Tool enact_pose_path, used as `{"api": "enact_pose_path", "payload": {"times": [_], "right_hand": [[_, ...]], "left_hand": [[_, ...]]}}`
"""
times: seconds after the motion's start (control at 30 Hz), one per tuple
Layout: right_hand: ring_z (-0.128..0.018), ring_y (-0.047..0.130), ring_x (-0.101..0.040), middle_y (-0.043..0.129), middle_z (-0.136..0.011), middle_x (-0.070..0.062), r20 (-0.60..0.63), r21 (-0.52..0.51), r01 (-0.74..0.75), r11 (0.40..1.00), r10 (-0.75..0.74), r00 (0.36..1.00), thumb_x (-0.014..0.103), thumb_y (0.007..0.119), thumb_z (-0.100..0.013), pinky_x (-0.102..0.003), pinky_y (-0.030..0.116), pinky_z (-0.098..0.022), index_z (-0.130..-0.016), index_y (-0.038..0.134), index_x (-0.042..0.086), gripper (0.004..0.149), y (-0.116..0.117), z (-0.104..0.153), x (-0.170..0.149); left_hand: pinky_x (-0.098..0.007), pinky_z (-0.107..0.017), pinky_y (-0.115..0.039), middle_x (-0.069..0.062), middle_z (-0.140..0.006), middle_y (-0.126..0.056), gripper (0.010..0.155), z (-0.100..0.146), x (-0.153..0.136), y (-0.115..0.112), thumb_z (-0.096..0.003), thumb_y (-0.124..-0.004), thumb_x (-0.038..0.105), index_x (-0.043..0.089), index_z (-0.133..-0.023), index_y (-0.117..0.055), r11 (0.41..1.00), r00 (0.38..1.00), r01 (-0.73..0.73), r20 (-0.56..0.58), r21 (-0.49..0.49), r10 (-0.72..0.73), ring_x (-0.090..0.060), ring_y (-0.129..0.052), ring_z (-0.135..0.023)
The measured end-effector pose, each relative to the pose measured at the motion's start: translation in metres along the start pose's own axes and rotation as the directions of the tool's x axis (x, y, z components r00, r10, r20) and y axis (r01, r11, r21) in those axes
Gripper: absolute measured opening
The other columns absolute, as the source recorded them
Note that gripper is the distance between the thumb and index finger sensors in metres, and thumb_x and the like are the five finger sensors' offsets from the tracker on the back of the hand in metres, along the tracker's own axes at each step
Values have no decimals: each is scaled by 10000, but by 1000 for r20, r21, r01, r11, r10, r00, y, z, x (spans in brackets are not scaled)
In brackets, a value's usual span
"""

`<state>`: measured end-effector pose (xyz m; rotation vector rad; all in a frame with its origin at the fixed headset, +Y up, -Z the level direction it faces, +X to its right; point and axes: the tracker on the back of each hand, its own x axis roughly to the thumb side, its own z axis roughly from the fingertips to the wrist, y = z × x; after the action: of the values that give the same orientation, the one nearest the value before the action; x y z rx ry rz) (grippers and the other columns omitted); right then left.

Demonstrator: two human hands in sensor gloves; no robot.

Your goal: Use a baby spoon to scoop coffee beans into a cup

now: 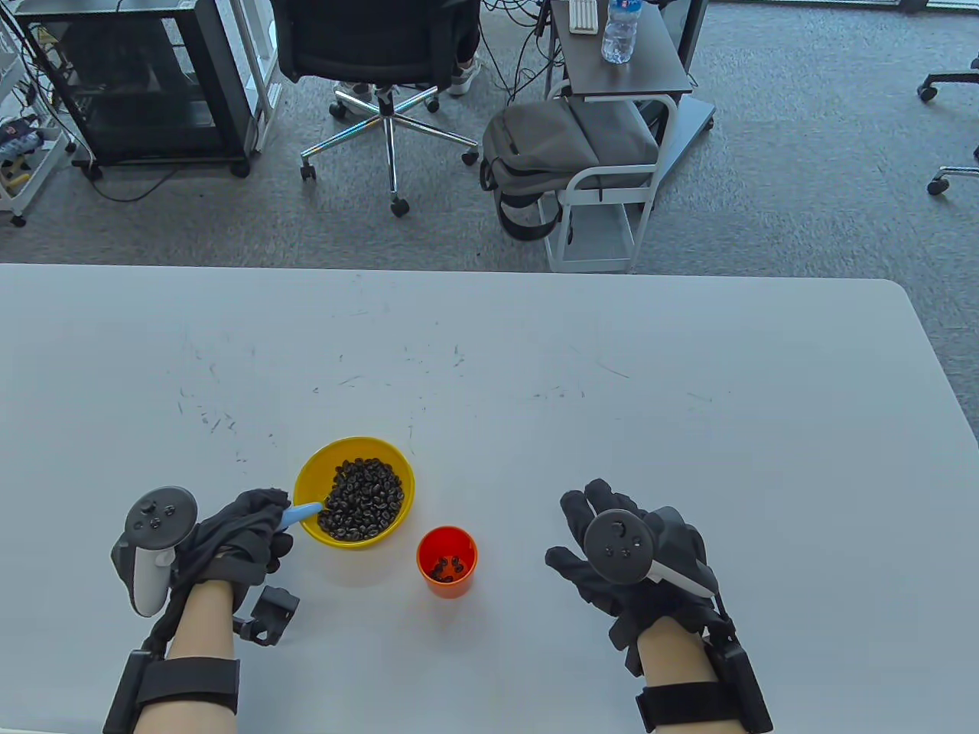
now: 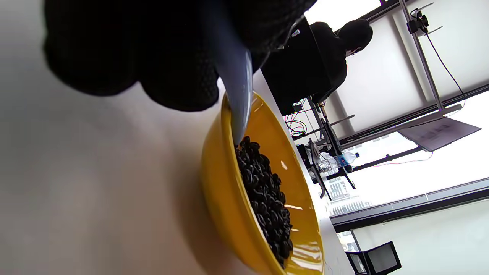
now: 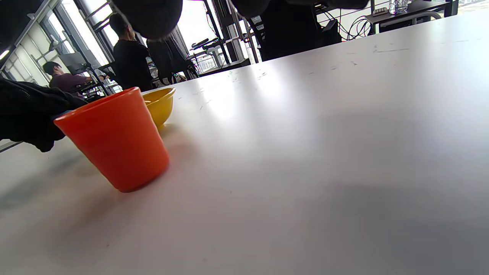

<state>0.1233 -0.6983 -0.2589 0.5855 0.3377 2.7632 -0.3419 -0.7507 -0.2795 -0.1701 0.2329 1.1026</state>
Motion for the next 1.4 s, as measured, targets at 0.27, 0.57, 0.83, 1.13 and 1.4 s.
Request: {"api": "enact_pose_path", "payload": {"times": [0.27,0.57,0.83,1.13,1.4], "right_hand": [[-920,398,-642,284,-1112,-377,-5,12,0,1000,0,1000,538,605,-611,-739,436,-648,-1112,367,16,761,1,-1,0],[-919,400,-643,284,-1113,-376,-8,20,0,1000,0,1000,539,604,-611,-737,437,-649,-1112,365,18,762,1,-1,1],[-919,399,-643,284,-1113,-375,-7,19,4,1000,-4,1000,539,604,-611,-737,437,-649,-1112,363,17,762,1,-1,1],[-919,398,-643,283,-1113,-374,-7,21,3,1000,-3,1000,539,604,-611,-738,436,-649,-1113,362,19,762,1,-1,1],[-920,399,-642,284,-1113,-376,-5,19,6,1000,-5,1000,539,604,-611,-737,436,-650,-1113,362,18,762,1,-1,1]], "left_hand": [[-486,-382,-873,-369,-870,-763,438,-2,-8,-7,-593,-632,121,-21,-1001,-705,996,995,-85,-51,-23,84,-385,-963,-545],[-492,-401,-867,-359,-884,-754,434,-3,-15,-3,-593,-618,119,-8,-1000,-697,983,980,-185,-74,-15,183,-375,-953,-561],[-487,-405,-867,-350,-889,-752,432,-1,-8,-1,-595,-611,124,0,-1002,-690,968,967,-252,-28,-16,251,-365,-952,-562],[-486,-399,-869,-355,-883,-756,431,0,-7,-1,-594,-613,122,-2,-999,-694,974,974,-226,-27,-15,226,-363,-954,-554],[-480,-397,-872,-355,-882,-759,430,2,6,-4,-596,-614,125,-2,-999,-694,970,970,-239,33,-52,241,-357,-957,-551]]}}
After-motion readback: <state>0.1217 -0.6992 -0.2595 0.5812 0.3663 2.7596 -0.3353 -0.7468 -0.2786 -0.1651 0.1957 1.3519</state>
